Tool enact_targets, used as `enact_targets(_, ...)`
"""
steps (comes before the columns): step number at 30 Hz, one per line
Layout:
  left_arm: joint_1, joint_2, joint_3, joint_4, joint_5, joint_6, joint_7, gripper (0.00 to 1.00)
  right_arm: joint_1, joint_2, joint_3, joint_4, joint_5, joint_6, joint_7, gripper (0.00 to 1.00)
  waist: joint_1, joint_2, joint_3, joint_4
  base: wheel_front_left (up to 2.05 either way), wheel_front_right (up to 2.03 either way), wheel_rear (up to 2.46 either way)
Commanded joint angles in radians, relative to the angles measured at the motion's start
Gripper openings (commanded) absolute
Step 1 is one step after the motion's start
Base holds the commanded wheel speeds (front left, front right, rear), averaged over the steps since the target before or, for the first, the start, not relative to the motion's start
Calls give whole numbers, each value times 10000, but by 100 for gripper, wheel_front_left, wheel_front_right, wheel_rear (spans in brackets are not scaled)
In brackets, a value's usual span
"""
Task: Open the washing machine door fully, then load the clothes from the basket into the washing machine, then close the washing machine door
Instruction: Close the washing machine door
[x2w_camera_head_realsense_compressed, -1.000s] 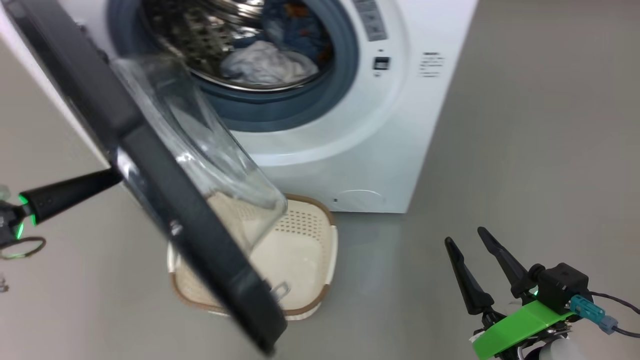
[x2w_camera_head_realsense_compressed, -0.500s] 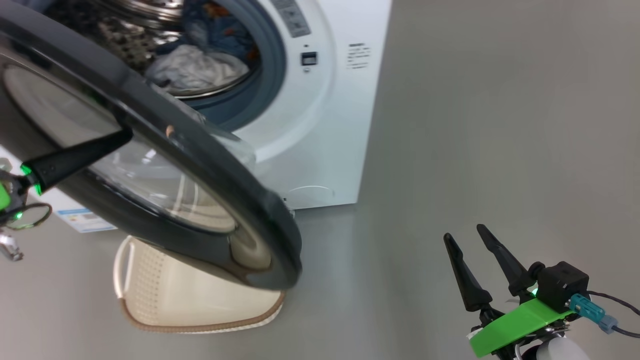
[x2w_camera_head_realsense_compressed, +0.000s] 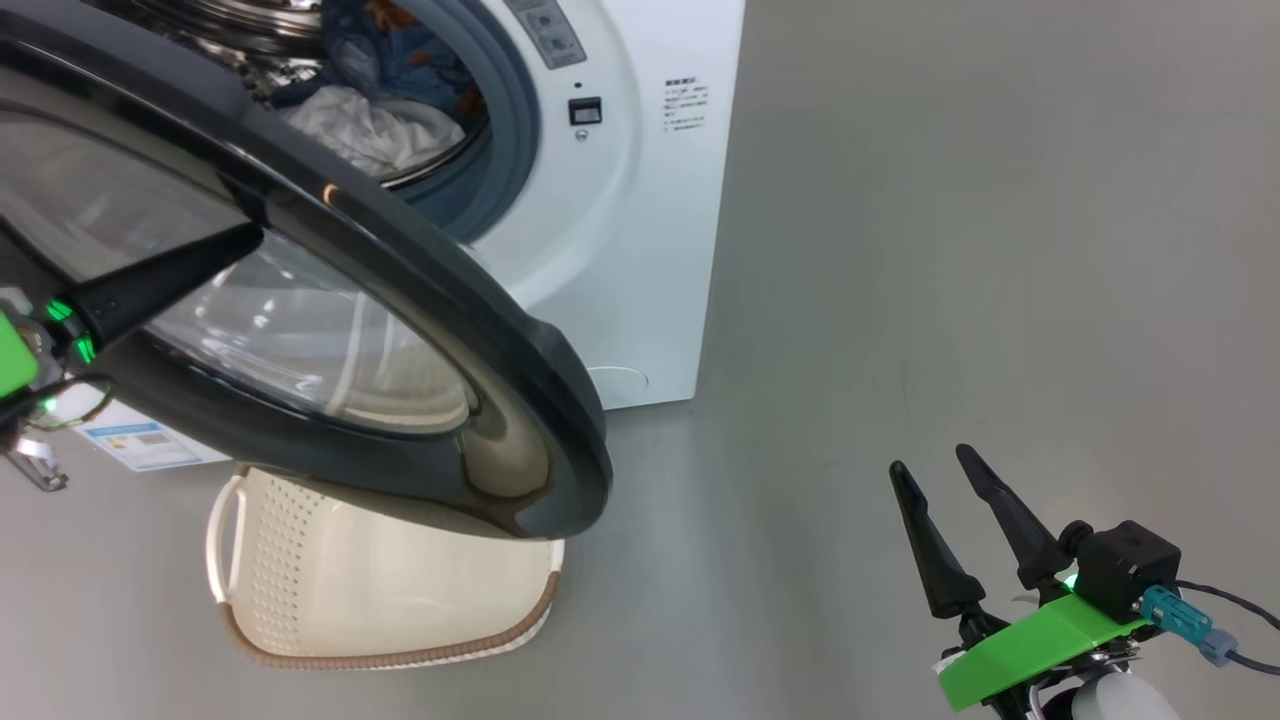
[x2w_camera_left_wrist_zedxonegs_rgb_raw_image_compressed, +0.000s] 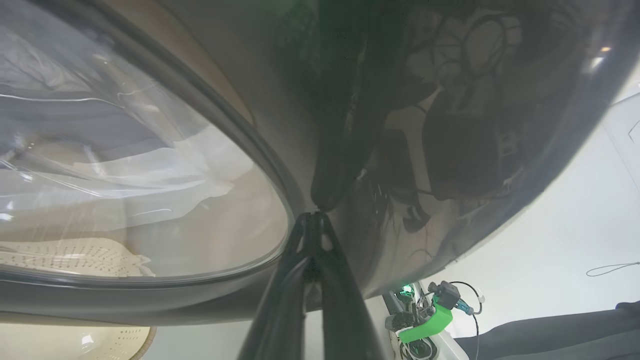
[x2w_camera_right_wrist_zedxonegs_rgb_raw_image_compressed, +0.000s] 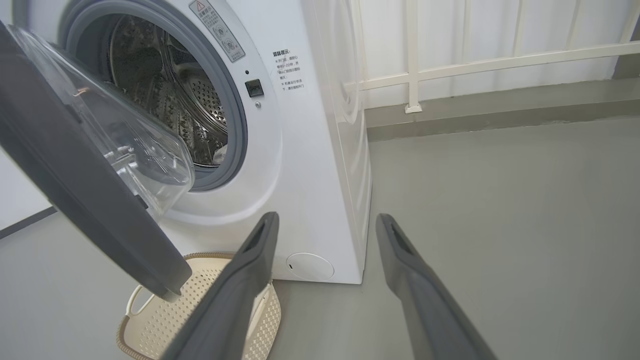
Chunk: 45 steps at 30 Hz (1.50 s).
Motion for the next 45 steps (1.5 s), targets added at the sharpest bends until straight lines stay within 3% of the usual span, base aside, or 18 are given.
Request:
enact_targets(1,-91,555,392,-239,92,-122,-52,0,-172,-38,159,-266,-68,27,-48,100,0,0,-47,92,0,0,0)
enact_targets(9,1197,667,542,-586,275,-180,-245,0,-18,-142,142,-235,-54,27,-48,100,0,0,-298,434,0,0,0)
enact_targets(12,1790,666,706,-551,343,-215,-506,21,66,-197,160,-224,-37,27,-48,100,0,0,-387,502,0,0,0)
enact_targets(14,2168,687,763,-456,457,-241,-720,62,121,-240,155,-227,-25,27,-48,100,0,0,-431,538,0,0,0)
enact_targets(16,2553,664,747,-377,548,-259,-914,91,170,-289,139,-233,-4,27,-48,100,0,0,-455,572,0,0,0)
enact_targets(17,2732,640,743,-355,630,-264,-1070,100,191,-315,127,-237,6,27,-48,100,0,0,-466,588,0,0,0)
enact_targets(23,3579,541,583,-375,894,-272,-1842,100,279,-453,90,-237,28,27,-48,100,0,0,-499,604,0,0,0)
enact_targets(36,5134,446,-22,426,978,-275,-4527,100,476,-731,-50,-108,55,27,-48,100,0,0,-519,346,0,0,0)
enact_targets(45,5897,621,-1099,713,1908,-275,-7734,100,420,-850,-172,5,63,27,-48,100,0,0,-564,-2,0,0,0)
